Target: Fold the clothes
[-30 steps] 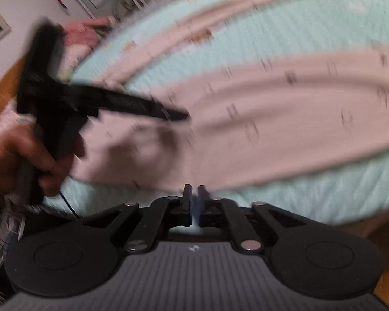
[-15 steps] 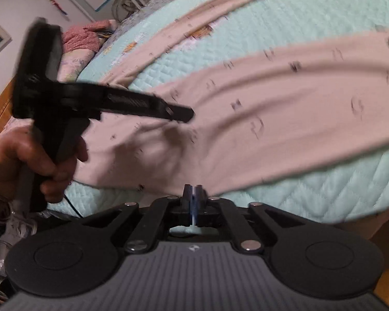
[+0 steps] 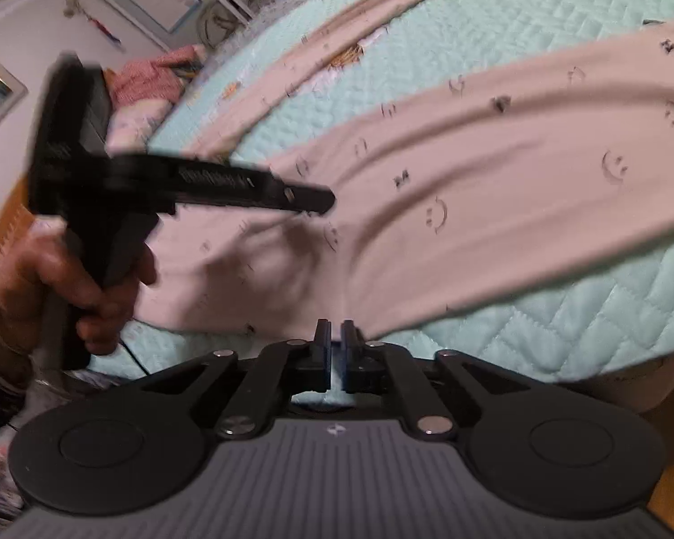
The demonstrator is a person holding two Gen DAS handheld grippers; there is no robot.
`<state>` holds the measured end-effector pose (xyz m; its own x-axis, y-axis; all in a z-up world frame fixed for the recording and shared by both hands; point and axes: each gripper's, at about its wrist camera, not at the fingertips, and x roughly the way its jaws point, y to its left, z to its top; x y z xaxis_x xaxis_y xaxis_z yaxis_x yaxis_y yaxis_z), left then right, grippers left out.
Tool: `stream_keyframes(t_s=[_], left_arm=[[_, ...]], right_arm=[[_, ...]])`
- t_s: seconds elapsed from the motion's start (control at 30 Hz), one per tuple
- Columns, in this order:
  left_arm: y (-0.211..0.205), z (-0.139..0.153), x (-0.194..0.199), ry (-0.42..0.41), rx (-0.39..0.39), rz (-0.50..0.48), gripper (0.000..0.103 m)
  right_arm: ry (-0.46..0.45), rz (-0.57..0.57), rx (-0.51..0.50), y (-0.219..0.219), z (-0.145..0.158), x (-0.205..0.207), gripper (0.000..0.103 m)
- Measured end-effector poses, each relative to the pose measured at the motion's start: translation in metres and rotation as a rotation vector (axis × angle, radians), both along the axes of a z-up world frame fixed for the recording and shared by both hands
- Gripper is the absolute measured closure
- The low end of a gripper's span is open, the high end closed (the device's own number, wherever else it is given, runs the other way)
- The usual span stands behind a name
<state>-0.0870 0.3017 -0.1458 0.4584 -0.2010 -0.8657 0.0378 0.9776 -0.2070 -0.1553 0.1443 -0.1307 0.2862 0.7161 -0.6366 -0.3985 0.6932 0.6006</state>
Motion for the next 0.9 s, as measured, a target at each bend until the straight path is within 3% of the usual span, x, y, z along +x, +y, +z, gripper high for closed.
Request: stream_keyframes(t_s=[0.2,0.4,0.63,0.67,0.73,0.77,0.9], left_arm=[[-0.001,0.000,-0.001,-0.004,0.006,-0.001,0.073],[-0.002,0.000,0.000,-0.005,0.016,-0.003,0.073],[-0.005,0.000,-0.001,-0.006,0.029,0.002,0.072],[-0.005,0.001,0.000,-0.005,0.032,0.003,0.072],[-0.006,0.001,0.000,-0.003,0.035,0.004,0.072],[-0.006,0.001,0.000,-0.003,0.037,0.005,0.072],[-0.008,0.001,0.000,-0.004,0.046,0.006,0.072]], right_arm=[[-0.046,-0.021,-0.123,-0.018,0.005,0.010,0.082],[-0.078,-0.032,-0.231,-0.034,0.011,0.013,0.094],[-0.161,-0.112,-0.152,-0.031,0.031,0.035,0.081],[-0.153,-0.106,-0.169,-0.029,0.026,0.038,0.076],[-0.118,-0.068,-0.237,-0.024,0.007,0.044,0.077],[-0.146,-0.048,-0.251,-0.025,0.002,0.038,0.077],[-0.117,-0.027,-0.259,-0.035,0.010,0.025,0.077]])
